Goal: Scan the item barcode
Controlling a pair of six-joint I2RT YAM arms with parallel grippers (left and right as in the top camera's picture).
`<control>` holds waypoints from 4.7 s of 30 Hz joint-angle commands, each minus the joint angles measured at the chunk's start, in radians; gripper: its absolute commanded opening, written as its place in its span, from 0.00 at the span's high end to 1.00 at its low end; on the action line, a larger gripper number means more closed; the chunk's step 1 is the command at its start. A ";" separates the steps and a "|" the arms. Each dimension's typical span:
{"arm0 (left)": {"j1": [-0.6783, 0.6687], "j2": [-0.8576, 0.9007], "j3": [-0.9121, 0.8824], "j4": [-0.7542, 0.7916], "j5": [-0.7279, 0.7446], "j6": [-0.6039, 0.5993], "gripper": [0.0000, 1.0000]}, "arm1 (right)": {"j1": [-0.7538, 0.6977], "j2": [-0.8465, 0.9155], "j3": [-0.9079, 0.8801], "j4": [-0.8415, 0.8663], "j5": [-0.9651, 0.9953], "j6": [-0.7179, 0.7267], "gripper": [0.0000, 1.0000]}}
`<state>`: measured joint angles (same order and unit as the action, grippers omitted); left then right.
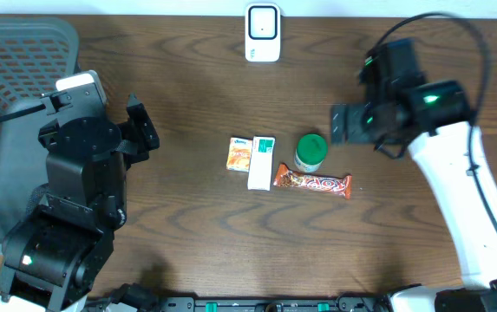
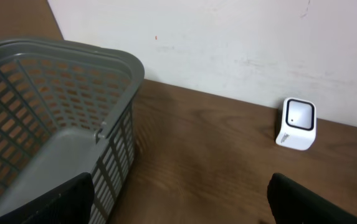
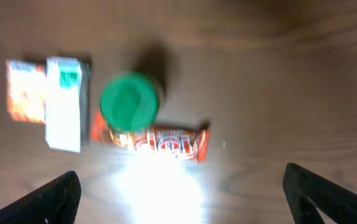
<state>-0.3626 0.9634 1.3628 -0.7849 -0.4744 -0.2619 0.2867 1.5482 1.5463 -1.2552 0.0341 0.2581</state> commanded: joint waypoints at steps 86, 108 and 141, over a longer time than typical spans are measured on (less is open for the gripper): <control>0.002 -0.004 -0.011 0.000 -0.013 -0.005 0.11 | 0.165 0.245 -0.614 0.502 -0.830 -0.305 0.99; 0.002 -0.004 -0.011 0.000 -0.013 -0.005 0.11 | -0.024 0.243 -0.578 0.872 -1.596 -0.100 0.99; 0.002 -0.004 -0.011 0.000 -0.013 -0.005 0.11 | 0.066 0.236 -0.626 2.475 -1.592 0.861 0.99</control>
<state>-0.3626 0.9634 1.3621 -0.7849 -0.4774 -0.2619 0.3458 1.7695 0.9524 1.3445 -1.5452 1.1892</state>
